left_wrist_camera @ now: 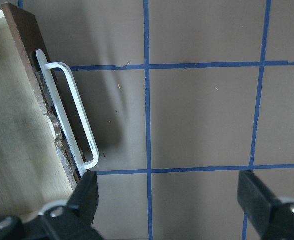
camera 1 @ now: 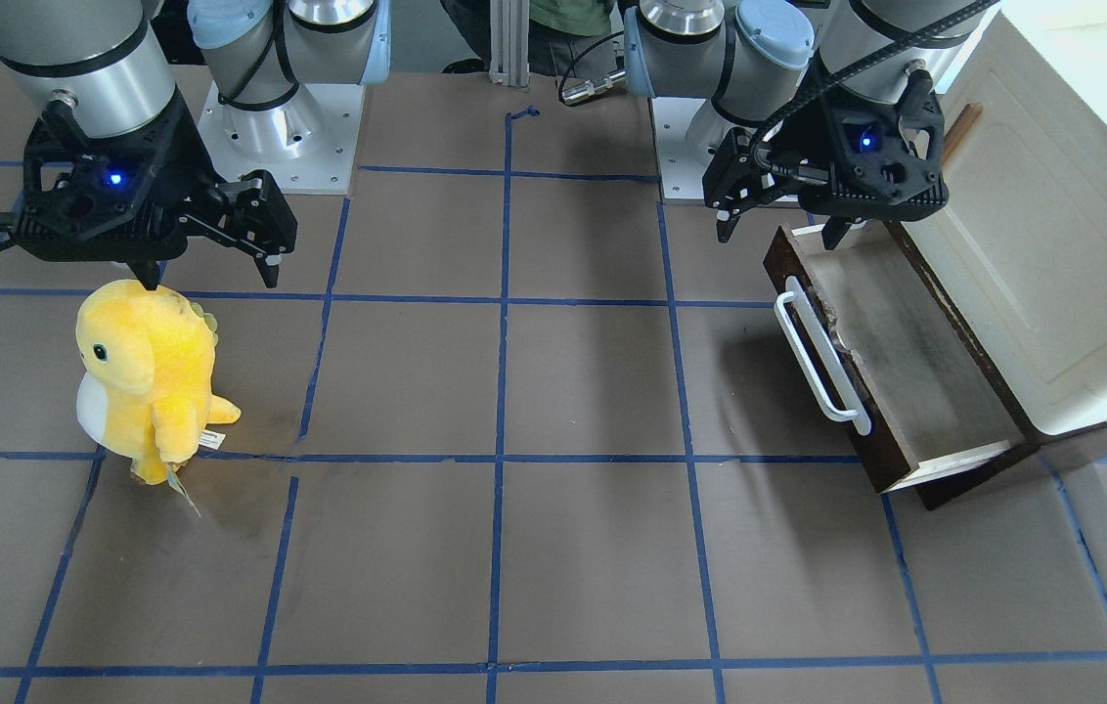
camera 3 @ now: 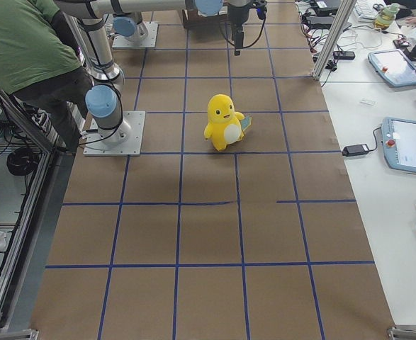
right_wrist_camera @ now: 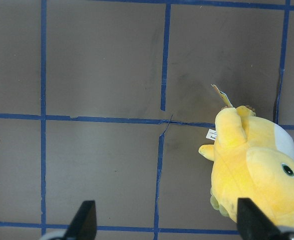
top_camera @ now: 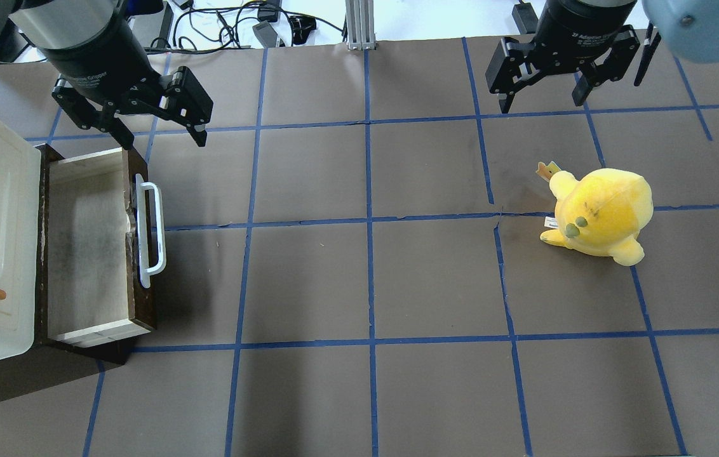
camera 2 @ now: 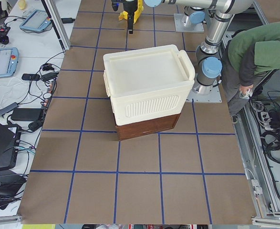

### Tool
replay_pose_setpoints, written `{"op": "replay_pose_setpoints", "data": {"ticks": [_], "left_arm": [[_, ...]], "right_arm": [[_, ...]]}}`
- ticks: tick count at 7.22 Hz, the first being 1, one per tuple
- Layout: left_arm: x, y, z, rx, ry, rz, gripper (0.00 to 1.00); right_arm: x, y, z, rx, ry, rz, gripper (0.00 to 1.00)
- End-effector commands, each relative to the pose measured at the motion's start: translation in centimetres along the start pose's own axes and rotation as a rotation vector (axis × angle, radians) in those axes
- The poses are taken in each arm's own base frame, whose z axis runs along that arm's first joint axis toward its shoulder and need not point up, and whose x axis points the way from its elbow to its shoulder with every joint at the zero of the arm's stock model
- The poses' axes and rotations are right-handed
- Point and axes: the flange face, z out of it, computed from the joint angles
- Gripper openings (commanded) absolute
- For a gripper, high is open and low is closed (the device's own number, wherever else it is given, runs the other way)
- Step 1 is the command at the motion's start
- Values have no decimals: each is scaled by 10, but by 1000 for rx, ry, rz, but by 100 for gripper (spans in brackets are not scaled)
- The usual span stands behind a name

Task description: Pull drawer sideways

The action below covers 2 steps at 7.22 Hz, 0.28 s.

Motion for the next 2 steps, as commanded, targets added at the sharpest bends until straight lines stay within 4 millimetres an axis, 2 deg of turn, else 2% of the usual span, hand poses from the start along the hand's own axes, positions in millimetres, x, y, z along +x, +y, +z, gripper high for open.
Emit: {"op": "replay_pose_setpoints", "data": {"ticks": [1, 2], "left_arm": [[1, 3, -3, 5, -6, 4, 100], [1, 3, -3, 5, -6, 6, 100]], "right_arm": [[0, 0, 0, 0, 2, 0, 100], [0, 0, 0, 0, 0, 0, 100]]}}
